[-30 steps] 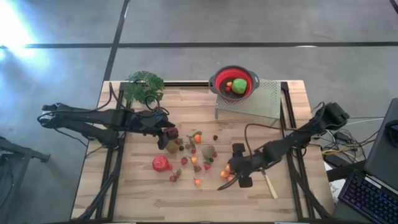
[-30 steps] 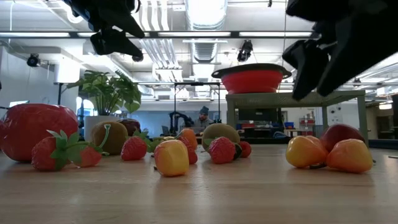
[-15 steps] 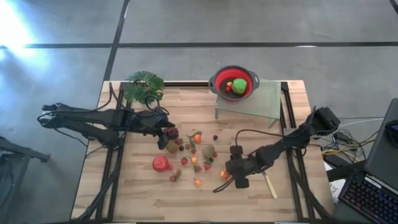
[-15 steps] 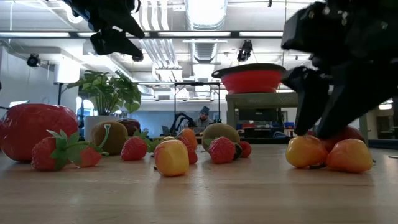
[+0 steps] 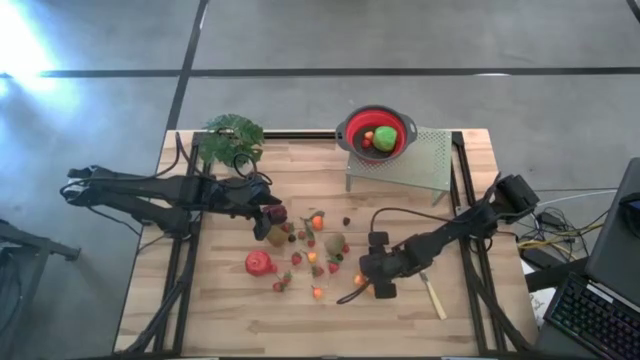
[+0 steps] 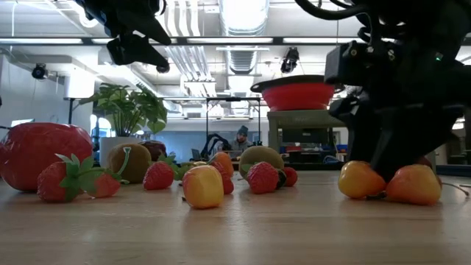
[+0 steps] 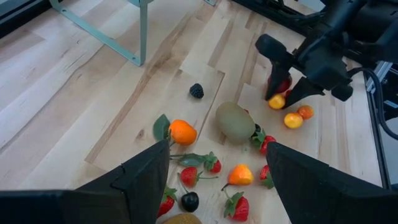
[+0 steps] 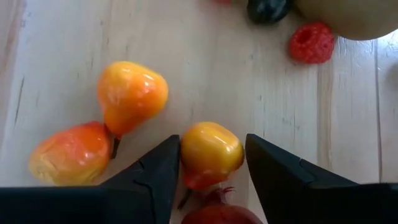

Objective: Pick & Place Fruit
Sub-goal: Put the pear into the strainer bowl on the shelf

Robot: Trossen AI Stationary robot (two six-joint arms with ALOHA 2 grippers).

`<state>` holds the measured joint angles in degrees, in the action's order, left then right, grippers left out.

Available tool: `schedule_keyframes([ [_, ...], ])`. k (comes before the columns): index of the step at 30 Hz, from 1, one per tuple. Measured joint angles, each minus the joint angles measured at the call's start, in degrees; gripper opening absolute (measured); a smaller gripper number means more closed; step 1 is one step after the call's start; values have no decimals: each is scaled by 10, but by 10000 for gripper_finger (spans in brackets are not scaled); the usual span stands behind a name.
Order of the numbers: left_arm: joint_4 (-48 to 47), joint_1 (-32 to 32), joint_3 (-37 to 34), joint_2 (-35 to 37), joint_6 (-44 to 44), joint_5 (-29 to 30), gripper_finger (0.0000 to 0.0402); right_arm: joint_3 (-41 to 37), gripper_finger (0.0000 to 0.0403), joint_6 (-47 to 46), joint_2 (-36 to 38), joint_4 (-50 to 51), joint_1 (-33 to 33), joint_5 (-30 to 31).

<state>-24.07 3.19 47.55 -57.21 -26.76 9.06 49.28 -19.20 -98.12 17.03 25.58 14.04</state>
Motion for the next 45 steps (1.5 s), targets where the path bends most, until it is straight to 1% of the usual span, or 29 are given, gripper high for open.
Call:
schedule_keyframes([
  [6, 0, 0, 0, 0, 0, 0, 273, 0, 132, 1, 0, -1, 0, 0],
  [9, 0, 0, 0, 0, 0, 0, 273, 0, 120, 1, 0, 0, 0, 0],
  [18, 0, 0, 0, 0, 0, 0, 273, 2, 135, 15, 1, 3, -2, 0],
  [24, 0, 0, 0, 0, 0, 0, 273, 30, 119, 64, 6, 3, -5, 0],
  [27, 0, 0, 0, 0, 0, 0, 273, 44, 117, 92, 14, 10, -12, 11],
  [29, 0, 0, 0, 0, 0, 0, 273, 53, 123, 107, 26, 16, -19, 16],
  [34, 0, 0, 0, 0, 0, 0, 273, 76, 133, 149, 65, 49, -36, 55],
  [41, 0, 0, 0, 0, 0, 0, 273, 87, 116, 230, 157, 52, -80, 87],
  [45, 0, 0, 0, 0, 0, 0, 273, 91, 124, 269, 215, 51, -122, 105],
])
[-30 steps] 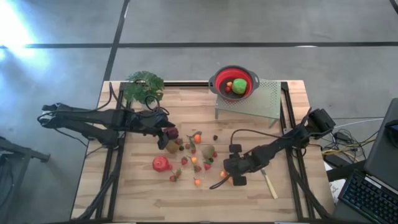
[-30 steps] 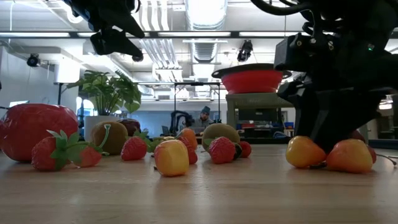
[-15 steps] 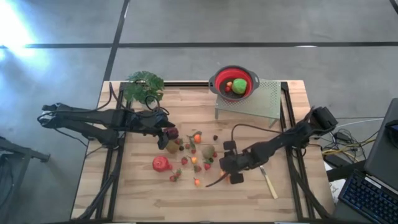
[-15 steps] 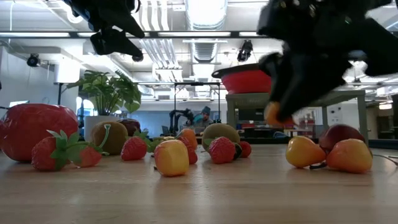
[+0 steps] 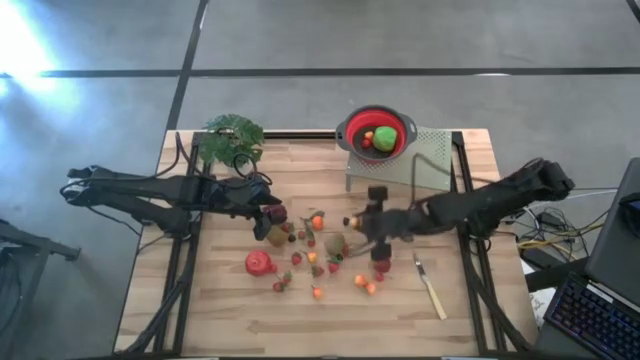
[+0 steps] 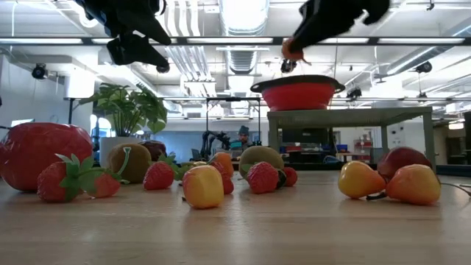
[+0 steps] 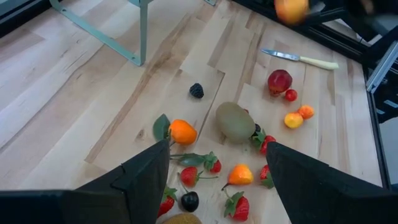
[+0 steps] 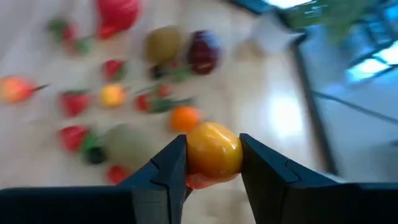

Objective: Pick & Place Fruit
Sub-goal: Put the pear into the strainer bowl on the shelf

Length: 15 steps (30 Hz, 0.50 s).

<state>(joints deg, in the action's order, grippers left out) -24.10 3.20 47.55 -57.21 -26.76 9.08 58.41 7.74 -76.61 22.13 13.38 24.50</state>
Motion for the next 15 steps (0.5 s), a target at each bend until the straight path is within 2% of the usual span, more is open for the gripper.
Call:
schedule_keyframes([
  [7, 0, 0, 0, 0, 0, 0, 273, 19, 129, 53, 74, -6, -101, 13],
  [15, 0, 0, 0, 0, 0, 0, 273, 47, 122, 107, 83, -17, -221, 7],
])
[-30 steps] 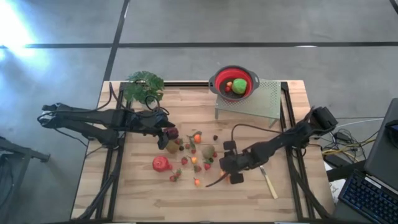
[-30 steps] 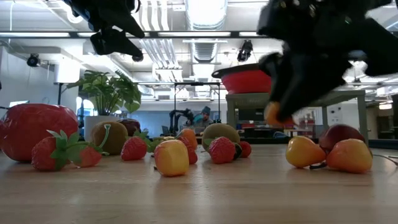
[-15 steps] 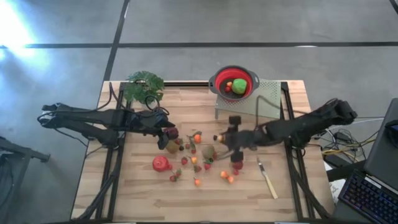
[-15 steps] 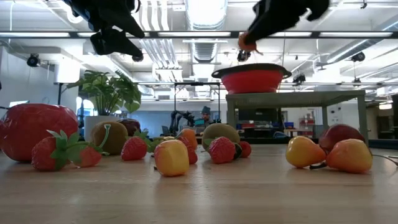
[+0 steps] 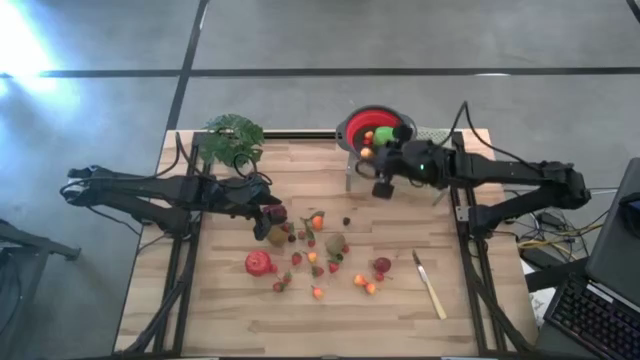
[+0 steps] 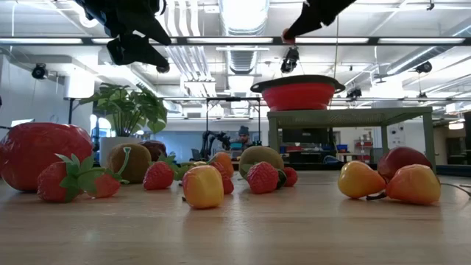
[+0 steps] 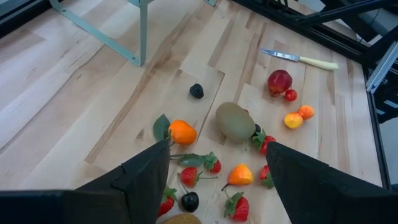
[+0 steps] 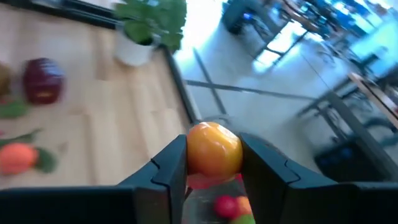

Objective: Pick & Place Fruit
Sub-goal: Put the pear into the strainer bowl on the shelf

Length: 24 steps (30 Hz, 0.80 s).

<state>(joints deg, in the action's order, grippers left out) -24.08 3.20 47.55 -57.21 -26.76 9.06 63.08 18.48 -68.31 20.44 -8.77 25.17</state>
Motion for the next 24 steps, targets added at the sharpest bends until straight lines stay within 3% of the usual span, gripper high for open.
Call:
schedule_keyframes([
  [9, 0, 0, 0, 0, 0, 0, 273, 21, 130, 0, -40, -32, -129, -89],
  [14, 0, 0, 0, 0, 0, 0, 273, 33, 120, -3, -81, -35, -178, -92],
  [24, 0, 0, 0, 0, 0, 0, 273, 34, 141, -23, -146, -38, -220, -96],
])
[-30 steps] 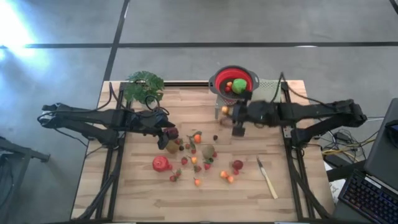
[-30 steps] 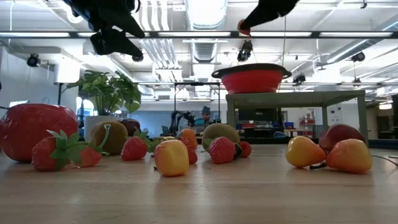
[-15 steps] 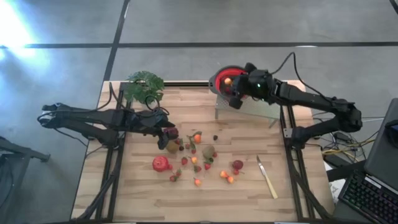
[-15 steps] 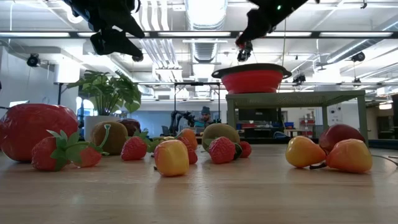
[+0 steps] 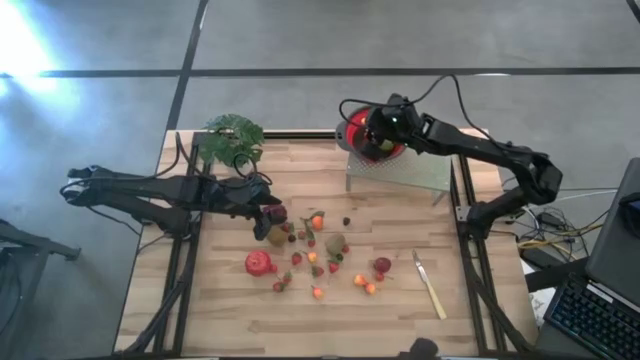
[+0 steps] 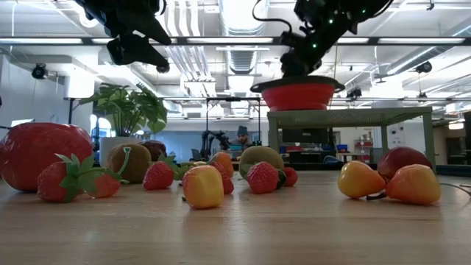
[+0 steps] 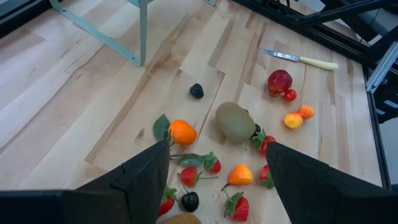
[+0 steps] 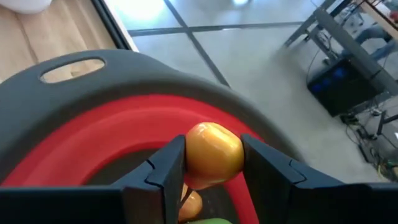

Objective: Pick & Place Fruit
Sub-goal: Put the pear into the strainer bowl on the shelf, then put the red cherry into the strainer bowl on the shelf

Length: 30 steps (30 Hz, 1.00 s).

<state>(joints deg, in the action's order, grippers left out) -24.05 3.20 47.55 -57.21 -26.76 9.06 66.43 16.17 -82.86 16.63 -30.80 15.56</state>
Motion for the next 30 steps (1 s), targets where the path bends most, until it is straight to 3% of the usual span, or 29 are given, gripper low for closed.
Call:
schedule_keyframes([
  [10, 0, 0, 0, 0, 0, 0, 273, 0, 129, -10, 4, -14, -2, 5],
  [30, 0, 0, 0, 0, 0, 0, 273, -1, 228, -63, 32, 16, 7, -2],
])
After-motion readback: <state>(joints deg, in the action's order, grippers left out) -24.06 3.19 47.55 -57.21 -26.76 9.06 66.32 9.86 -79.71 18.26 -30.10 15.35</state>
